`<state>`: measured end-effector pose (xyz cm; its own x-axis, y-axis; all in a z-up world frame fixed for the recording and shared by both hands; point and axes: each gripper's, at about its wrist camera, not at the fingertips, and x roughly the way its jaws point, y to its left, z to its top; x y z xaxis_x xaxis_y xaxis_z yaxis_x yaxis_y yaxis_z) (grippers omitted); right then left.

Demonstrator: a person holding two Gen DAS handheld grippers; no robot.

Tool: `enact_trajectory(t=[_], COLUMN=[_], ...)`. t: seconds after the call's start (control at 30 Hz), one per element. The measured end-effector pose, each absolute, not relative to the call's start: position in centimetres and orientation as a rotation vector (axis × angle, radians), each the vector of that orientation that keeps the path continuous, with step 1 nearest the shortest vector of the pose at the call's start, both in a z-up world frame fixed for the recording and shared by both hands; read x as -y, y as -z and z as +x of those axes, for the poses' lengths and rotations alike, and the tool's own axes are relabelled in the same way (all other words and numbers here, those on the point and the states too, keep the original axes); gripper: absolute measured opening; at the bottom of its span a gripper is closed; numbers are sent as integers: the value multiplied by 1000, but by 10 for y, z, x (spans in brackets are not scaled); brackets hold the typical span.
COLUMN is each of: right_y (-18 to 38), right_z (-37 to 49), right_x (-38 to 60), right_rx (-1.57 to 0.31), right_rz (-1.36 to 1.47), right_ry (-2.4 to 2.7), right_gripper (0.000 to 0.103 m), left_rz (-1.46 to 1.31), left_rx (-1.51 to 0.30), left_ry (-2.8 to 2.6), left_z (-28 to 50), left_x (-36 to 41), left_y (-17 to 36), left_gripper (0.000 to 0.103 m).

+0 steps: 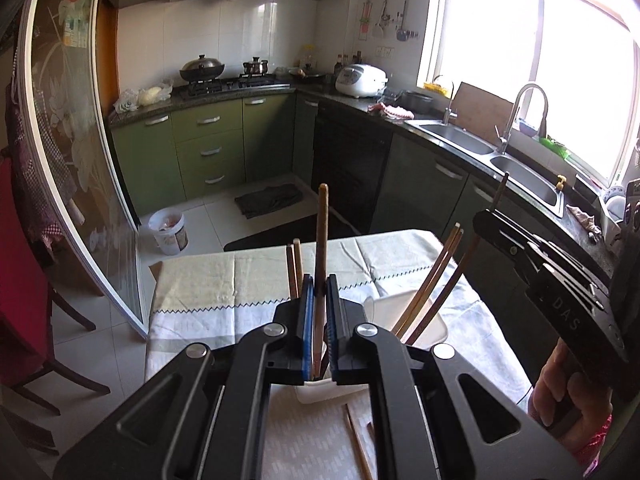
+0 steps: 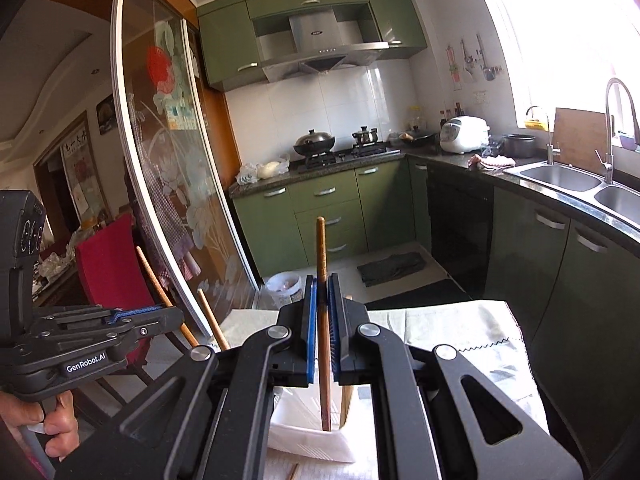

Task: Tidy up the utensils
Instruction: 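Lower the left tool's chopstick into the caddy while the right tool drops its chopstick in, then grasp a wooden chopstick with the left tool while the right tool grasps the last one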

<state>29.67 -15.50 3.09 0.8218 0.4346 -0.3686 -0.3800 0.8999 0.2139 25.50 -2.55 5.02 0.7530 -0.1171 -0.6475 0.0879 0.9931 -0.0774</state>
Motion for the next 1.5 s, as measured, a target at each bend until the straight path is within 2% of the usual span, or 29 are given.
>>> enact_trajectory(t=[0.13,0.23,0.43,0.6,0.77,0.83,0.93,1.17,1.5], right_y=[-13,-9,-17,-9,19,30,43,63,87], right_z=[299,299,270,223,182,169,152,135,150], right_x=[147,147,164,185,220,236,260,287,274], right_rx=[-463,-473,-434,-450,-497,-518,-543,-596,-683], right_rz=[120,122,140,111,112,127,162,177,150], right_ry=[-436,-439,-426,-399,-350,-333,-313,-306,-331], right_gripper=[7,21,22,27,29,34,34,34,34], left_rz=[-57,-59,-65,-51,-43,-26,-21,-2,34], left_rx=[-783,-803,-816,-941,-1168,-1231,-1292,-1336,-1368], left_ry=[101,97,109,142,193,192,181,118,100], left_z=[262,263,246,223,209,208,212,229,238], left_x=[20,15,17,29,53,64,76,86,93], left_y=[-32,-27,-31,-5,64,89,117,147,159], left_gripper=[6,8,16,22,22,22,22,22,13])
